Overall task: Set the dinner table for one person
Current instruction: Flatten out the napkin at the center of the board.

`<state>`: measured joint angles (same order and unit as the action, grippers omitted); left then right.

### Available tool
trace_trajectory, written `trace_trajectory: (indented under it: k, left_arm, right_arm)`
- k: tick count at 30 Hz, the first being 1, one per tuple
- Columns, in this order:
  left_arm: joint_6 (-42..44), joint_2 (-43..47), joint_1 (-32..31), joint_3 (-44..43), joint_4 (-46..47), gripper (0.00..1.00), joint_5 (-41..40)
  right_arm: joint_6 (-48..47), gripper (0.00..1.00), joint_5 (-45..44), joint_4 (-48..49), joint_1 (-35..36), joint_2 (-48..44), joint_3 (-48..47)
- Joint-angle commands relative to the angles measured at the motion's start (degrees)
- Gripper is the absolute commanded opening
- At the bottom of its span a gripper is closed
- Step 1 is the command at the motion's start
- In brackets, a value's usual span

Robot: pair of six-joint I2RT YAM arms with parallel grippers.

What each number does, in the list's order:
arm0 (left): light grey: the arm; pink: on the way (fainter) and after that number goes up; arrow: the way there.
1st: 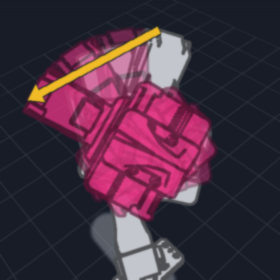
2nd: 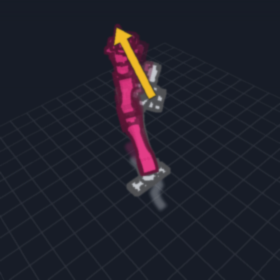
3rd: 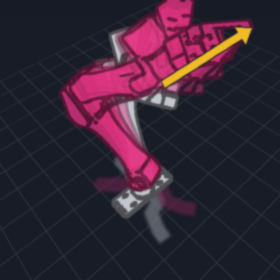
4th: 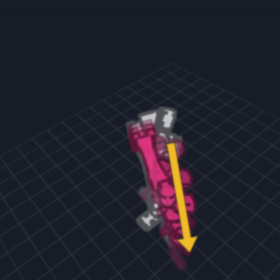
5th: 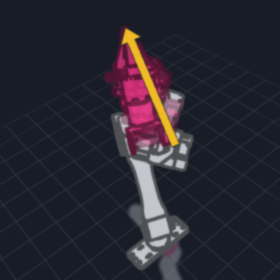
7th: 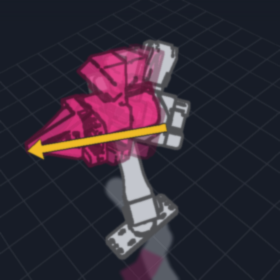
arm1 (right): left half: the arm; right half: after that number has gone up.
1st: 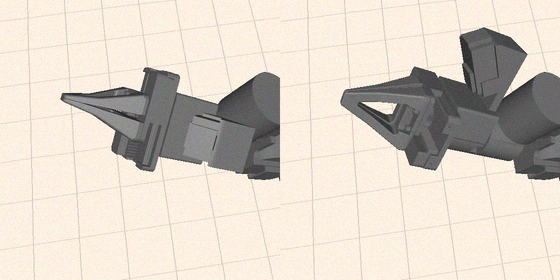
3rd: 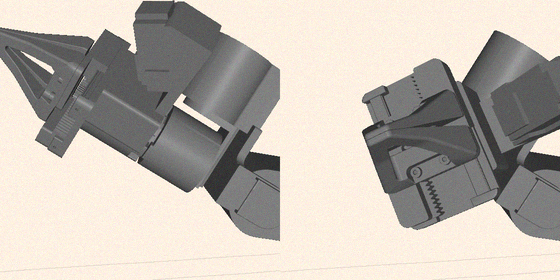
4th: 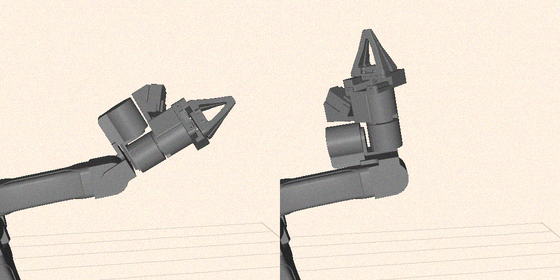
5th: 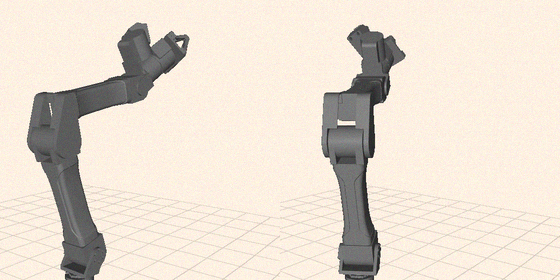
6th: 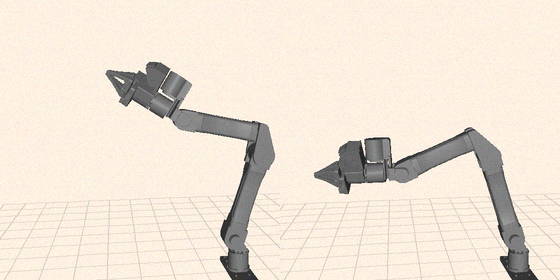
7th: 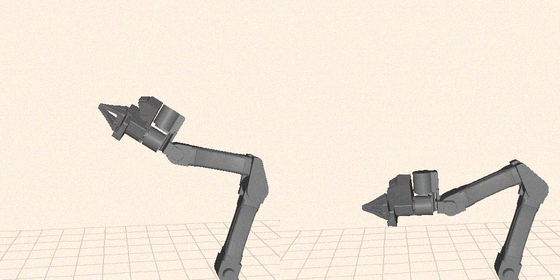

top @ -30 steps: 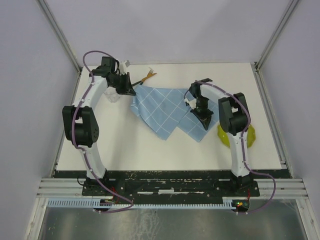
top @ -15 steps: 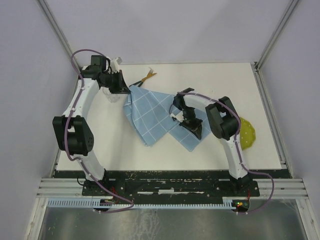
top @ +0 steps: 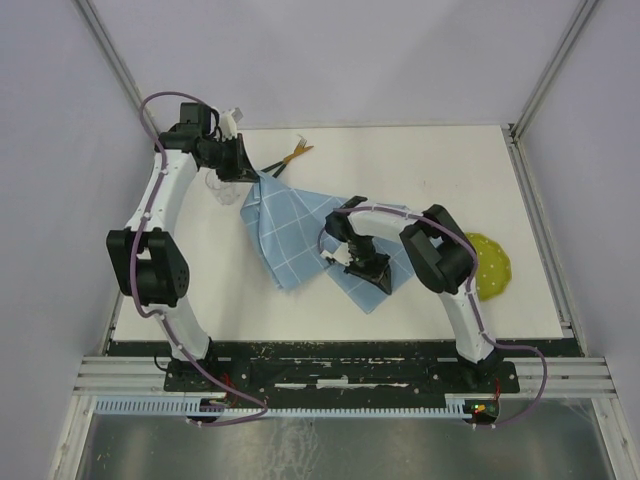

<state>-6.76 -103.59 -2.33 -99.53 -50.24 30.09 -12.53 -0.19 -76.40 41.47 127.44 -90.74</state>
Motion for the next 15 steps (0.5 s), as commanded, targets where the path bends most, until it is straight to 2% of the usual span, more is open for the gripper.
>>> trace_trajectory:
  k: [1,8,15]
  left_arm:
    - [-0.21,-1.61,0.46,-4.62,1.81,0.03,-1.44]
    - [-0.44,-3.88,0.49,-5.57,1.62,0.03,-3.31]
    - [0.08,-3.45,0.44,-5.36,1.55,0.03,-2.98]
  right_arm:
    - [-0.86,0.02,-1.12,2.42,-0.12,-7.35,0.74]
    - [-0.74,0.02,-0.53,3.09,0.03,-12.86,4.31]
    - [-0.42,0.02,-4.72,5.47,0.03,-16.31,5.92]
